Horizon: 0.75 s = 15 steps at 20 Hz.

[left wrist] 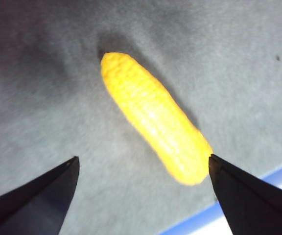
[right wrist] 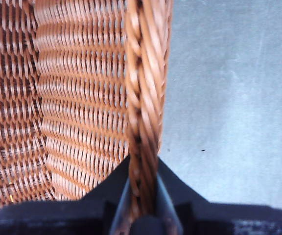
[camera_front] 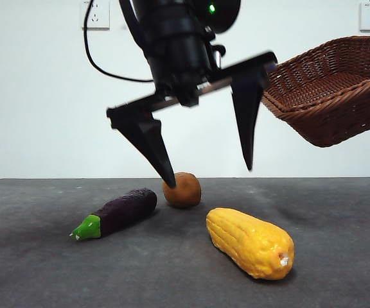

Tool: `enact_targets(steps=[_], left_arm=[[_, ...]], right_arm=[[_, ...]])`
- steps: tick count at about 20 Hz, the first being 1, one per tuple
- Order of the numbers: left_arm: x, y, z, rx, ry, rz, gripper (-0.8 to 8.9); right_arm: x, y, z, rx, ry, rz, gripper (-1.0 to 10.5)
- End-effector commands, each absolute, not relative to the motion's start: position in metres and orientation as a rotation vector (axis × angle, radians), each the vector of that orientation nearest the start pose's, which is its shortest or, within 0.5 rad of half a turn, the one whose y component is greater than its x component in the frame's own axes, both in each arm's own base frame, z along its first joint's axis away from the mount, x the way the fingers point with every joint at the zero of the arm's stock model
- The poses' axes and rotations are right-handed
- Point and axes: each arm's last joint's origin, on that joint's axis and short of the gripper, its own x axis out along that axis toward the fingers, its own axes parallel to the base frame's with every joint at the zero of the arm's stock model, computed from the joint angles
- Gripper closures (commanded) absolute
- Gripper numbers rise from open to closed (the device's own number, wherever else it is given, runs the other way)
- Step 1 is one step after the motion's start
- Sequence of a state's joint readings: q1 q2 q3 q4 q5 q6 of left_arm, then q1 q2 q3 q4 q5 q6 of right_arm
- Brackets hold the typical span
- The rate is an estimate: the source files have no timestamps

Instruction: Help me put the vegetables on the table into the basket

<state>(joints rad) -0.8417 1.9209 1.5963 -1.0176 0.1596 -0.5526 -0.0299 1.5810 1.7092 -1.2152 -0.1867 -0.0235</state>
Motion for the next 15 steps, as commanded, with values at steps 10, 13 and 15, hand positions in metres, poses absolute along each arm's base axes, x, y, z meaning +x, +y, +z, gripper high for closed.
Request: enact_targets(steps=[10,13,15], left_arm=[[0.260,-0.310,0.197,0.015,1.491,-0.379,3.69],[0.261,-0.310,0.183,0.058,1.534,-0.362,3.69],[0.261,-0.311,0.179,0.068,1.546,-0.354,3.78]], right_arm=[[0.303,-0.004,0.375,0.076,1.065,0.134,9.6],[0.303,-0.004,0.375,0.077,1.068,0.134,9.6],[0.302,-0.004,0.375,0.077,1.072,0.133,9.6]])
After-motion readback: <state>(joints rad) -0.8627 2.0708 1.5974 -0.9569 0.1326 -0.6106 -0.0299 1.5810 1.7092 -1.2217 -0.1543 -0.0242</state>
